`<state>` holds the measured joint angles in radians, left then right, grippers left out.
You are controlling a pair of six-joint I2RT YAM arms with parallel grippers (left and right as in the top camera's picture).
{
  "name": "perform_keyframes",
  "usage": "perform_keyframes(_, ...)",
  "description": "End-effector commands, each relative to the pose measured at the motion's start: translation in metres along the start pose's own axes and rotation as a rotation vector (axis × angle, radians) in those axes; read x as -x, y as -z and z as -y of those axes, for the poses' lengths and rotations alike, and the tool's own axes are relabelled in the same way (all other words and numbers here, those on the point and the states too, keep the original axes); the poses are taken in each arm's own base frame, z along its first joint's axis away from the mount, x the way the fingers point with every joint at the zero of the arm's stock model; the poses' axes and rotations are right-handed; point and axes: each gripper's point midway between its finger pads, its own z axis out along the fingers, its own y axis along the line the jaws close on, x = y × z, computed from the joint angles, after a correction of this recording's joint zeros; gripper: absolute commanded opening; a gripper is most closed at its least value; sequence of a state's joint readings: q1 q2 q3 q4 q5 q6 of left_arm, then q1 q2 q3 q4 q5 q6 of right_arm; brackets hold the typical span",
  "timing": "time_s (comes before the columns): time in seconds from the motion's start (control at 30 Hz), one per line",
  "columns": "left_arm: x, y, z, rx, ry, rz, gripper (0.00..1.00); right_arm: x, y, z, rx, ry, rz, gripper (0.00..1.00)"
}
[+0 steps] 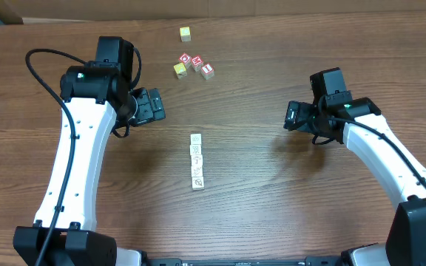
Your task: Flip 5 blocks
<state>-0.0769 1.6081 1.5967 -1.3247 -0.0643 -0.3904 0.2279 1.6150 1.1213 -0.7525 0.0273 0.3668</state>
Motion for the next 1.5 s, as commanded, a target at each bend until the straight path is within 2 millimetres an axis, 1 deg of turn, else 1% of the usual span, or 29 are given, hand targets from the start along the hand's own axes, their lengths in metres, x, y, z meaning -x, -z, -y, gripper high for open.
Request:
perform_keyframes(0.0, -0.003, -0.002, 0.001, -0.001, 0.004, -0.012, 1.00, 0.008, 0.007, -0.001, 0.006, 0.005, 0.030, 1.00)
perform_keyframes(0.2, -0.003, -0.002, 0.001, -0.001, 0.004, -0.012, 1.00, 0.007, 0.006, -0.001, 0.006, 0.005, 0.029, 1.00)
perform_keyframes(0.3, -0.003, -0.002, 0.001, -0.001, 0.004, -0.012, 1.00, 0.008, 0.009, -0.003, 0.012, 0.009, 0.037, 1.00)
perform_keyframes(0.37, -0.003, -0.002, 0.001, -0.001, 0.004, -0.012, 1.00, 0.010, 0.015, -0.004, 0.020, 0.009, 0.054, 1.00)
perform_keyframes(0.47, -0.003, -0.002, 0.001, -0.001, 0.004, -0.012, 1.00, 0.017, 0.035, -0.007, 0.045, 0.008, 0.108, 1.00)
perform_keyframes(0.6, -0.003, -0.002, 0.001, -0.001, 0.004, -0.012, 1.00, 0.029, 0.079, -0.013, 0.100, 0.007, 0.228, 1.00)
perform_keyframes(0.63, -0.003, -0.002, 0.001, -0.001, 0.004, -0.012, 1.00, 0.032, 0.098, -0.014, 0.122, 0.006, 0.276, 1.00)
perform_keyframes(0.77, -0.003, -0.002, 0.001, -0.001, 0.004, -0.012, 1.00, 0.037, 0.154, -0.016, 0.189, 0.005, 0.421, 1.00)
perform_keyframes(0.9, -0.003, -0.002, 0.001, -0.001, 0.004, -0.012, 1.00, 0.032, 0.214, -0.013, 0.261, 0.003, 0.576, 1.00)
perform_keyframes(1.07, -0.003, -0.002, 0.001, -0.001, 0.004, -0.012, 1.00, 0.015, 0.280, -0.004, 0.341, 0.000, 0.753, 1.00)
perform_keyframes(1.1, -0.003, -0.002, 0.001, -0.001, 0.004, -0.012, 1.00, 0.011, 0.294, 0.001, 0.348, -0.007, 0.798, 1.00)
perform_keyframes(1.2, -0.003, -0.002, 0.001, -0.001, 0.004, -0.012, 1.00, -0.003, 0.324, 0.013, 0.367, -0.021, 0.895, 1.00)
perform_keyframes(1.3, -0.003, -0.002, 0.001, -0.001, 0.004, -0.012, 1.00, -0.020, 0.347, 0.022, 0.399, -0.028, 0.976, 1.00)
perform_keyframes(1.4, -0.003, -0.002, 0.001, -0.001, 0.004, -0.012, 1.00, -0.038, 0.364, 0.032, 0.426, -0.035, 1.048, 1.00)
perform_keyframes(1.47, -0.003, -0.002, 0.001, -0.001, 0.004, -0.012, 1.00, -0.049, 0.367, 0.039, 0.433, -0.041, 1.080, 1.00)
